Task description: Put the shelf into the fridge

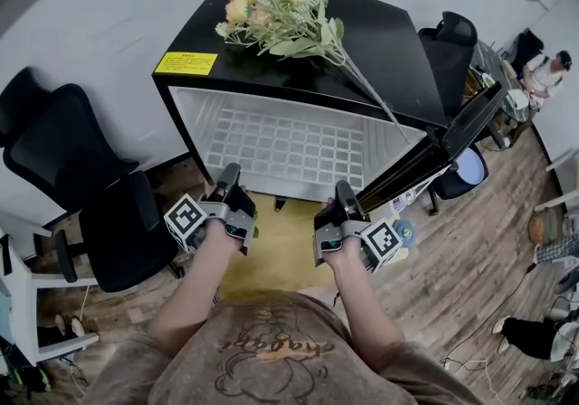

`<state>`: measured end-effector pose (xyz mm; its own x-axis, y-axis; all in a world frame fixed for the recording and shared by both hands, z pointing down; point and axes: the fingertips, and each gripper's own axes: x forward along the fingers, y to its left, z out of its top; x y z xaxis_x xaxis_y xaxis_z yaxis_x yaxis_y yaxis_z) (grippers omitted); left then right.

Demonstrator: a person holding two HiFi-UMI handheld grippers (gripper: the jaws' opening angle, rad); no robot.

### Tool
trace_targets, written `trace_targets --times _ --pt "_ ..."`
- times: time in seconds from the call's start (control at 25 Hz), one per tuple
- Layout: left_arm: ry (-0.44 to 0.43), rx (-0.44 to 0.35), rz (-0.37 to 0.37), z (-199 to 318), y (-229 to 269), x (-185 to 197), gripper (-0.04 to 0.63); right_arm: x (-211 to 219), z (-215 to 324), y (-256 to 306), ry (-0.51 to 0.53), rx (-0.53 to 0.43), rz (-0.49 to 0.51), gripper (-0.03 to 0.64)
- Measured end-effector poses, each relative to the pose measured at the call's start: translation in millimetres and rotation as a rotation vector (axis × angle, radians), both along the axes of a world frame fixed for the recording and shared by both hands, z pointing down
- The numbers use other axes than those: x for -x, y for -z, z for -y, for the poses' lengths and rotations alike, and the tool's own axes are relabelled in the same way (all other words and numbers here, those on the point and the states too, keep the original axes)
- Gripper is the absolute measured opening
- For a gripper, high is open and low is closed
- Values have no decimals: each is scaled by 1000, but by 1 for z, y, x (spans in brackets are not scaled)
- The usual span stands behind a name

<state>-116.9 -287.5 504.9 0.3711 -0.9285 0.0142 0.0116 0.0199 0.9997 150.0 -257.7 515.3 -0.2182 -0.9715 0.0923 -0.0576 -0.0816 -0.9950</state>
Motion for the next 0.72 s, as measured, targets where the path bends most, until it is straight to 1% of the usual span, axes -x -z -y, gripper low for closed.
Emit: trace_targets --times 0.72 --pt "-2 -8 2 12 0 -2 48 -2 10 1 -29 -4 9 22"
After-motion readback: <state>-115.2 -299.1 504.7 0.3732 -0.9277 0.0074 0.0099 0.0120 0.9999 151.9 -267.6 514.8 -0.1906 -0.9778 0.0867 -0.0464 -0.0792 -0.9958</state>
